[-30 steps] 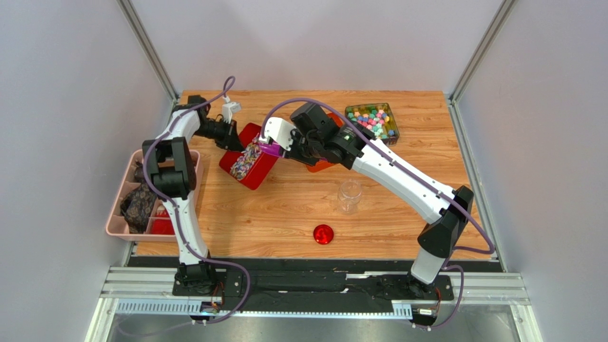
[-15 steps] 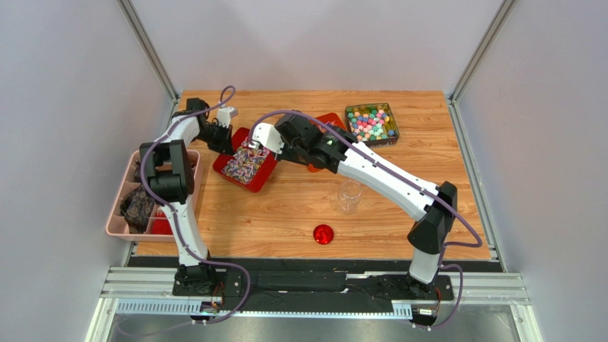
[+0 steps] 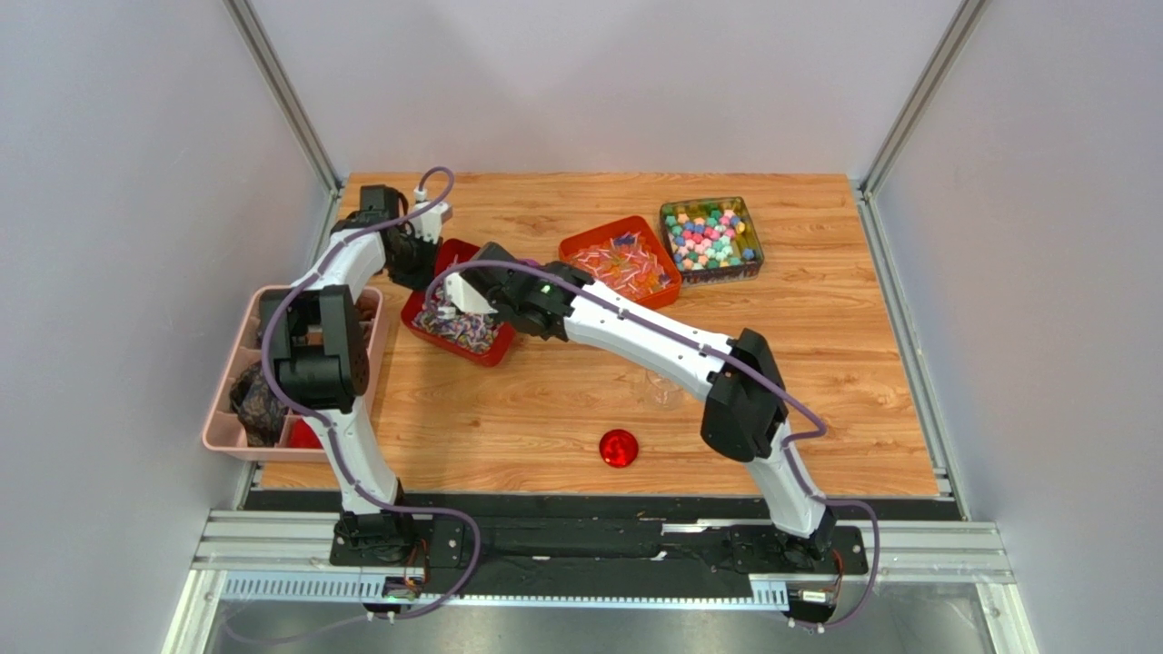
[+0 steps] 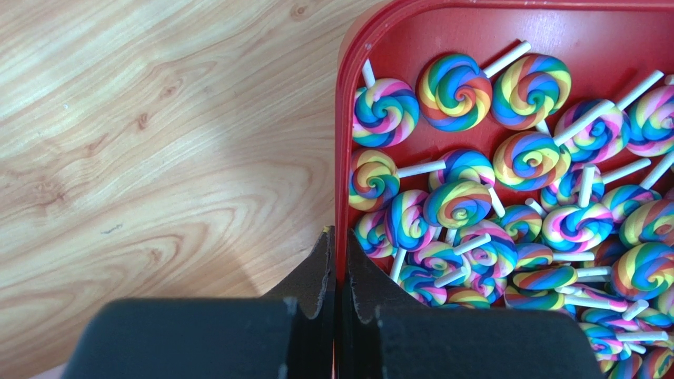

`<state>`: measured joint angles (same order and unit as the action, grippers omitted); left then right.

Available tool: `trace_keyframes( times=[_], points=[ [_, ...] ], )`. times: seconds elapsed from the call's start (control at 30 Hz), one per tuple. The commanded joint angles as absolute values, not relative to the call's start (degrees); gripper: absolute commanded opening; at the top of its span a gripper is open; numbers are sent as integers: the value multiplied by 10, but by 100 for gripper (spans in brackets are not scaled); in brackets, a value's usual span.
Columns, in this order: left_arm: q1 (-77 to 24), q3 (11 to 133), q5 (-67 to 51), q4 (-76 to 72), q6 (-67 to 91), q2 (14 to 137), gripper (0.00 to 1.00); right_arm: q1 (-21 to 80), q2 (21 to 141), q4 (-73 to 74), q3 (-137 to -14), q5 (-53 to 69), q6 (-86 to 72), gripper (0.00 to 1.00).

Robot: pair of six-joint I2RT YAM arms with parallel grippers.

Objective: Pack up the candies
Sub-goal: Scoop the fake candies from the storage box.

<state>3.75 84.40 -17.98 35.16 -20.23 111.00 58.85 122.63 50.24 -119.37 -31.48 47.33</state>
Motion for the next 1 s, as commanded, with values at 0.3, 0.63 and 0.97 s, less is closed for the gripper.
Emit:
trace_keyframes(
  times=[0.3,0.63,0.97],
  points=[
    [16,819,-169,323,-171,1038,0,606,1288,502,-1226,-386,620,0],
    [-22,795,-160,309,-195,1009,0,612,1340,537,-1259,-406,705,0],
    [-36,786,-173,305,-201,986,0,623,1337,656,-1236,-304,682,0]
  ],
)
